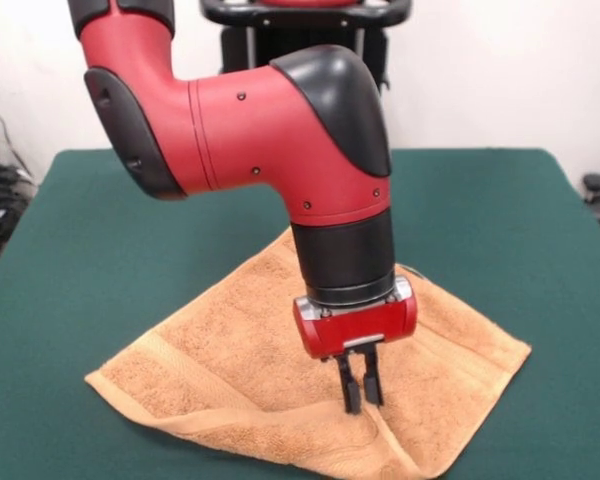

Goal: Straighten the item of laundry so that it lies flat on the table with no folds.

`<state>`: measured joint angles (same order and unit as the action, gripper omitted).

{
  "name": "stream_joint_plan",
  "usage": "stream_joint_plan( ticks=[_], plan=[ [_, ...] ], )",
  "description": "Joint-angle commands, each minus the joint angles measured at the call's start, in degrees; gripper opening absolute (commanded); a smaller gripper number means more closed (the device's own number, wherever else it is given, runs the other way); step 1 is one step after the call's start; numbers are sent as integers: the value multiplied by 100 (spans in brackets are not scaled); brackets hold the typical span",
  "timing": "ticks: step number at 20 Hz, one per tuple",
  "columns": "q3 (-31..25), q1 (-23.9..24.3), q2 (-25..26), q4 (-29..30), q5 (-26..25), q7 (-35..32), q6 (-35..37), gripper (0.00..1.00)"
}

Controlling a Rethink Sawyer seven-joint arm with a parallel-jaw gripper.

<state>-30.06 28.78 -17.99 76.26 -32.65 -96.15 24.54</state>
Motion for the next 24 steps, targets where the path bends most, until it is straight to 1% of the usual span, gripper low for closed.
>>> stream_joint_plan(
  ticks=[1, 4, 7, 10, 13, 16, 20, 21, 24],
  plan=[
    [-294, -188, -22, -365, 393, 1042, 2065, 0],
    [-431, -183, 37, -815, 449, 1346, 2528, 0],
    [-596, -161, 235, -1179, 379, 1550, 2538, 0],
    [-745, -68, 387, -1353, 298, 1582, 2299, 0],
    [-1015, 98, 546, -1437, 221, 1727, 1852, 0],
    [-1536, 304, 865, -1543, 203, 2220, 1391, 0],
    [-2302, 659, 1190, -1326, 67, 2665, 612, 0],
    [-2334, 676, 1208, -1321, 58, 2640, 641, 0],
    [-2511, 802, 1242, -1163, -63, 2588, 391, 0]
  ],
)
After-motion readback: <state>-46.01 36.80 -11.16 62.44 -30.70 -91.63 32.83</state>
